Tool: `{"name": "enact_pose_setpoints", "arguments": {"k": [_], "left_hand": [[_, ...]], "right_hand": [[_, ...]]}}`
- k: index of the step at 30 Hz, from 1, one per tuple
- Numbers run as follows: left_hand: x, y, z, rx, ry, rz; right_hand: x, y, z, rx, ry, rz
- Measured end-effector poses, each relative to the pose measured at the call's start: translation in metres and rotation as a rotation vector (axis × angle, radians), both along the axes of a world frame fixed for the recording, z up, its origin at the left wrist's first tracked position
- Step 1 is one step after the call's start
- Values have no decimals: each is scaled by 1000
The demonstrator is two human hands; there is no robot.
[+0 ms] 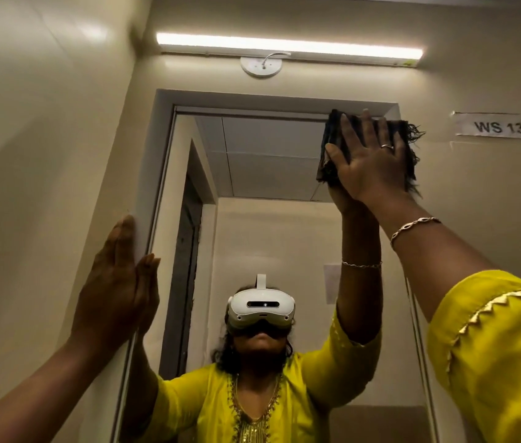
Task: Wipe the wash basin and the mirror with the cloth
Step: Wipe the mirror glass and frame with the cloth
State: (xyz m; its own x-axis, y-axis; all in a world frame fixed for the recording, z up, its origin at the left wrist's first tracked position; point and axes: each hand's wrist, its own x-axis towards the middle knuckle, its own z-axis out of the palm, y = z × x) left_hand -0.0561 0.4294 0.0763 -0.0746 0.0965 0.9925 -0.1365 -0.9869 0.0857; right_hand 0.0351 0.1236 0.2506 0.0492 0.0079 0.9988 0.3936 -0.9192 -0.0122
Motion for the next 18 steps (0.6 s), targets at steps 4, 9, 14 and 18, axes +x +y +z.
{"name": "enact_pose_setpoints", "arguments": {"k": [4, 9, 14, 18], "left_hand": [[1, -4, 0, -7, -3, -15], [2, -7, 0, -15, -8, -18], [-5, -18, -1, -4, 14, -61], [-8, -20, -2, 4, 10, -71]], "right_hand": [[-4, 15, 1, 91, 37, 18], [-13, 43, -3, 160, 58, 34], [-23, 80, -4, 135, 28, 48], [-38, 123, -6, 59, -4, 83]]}}
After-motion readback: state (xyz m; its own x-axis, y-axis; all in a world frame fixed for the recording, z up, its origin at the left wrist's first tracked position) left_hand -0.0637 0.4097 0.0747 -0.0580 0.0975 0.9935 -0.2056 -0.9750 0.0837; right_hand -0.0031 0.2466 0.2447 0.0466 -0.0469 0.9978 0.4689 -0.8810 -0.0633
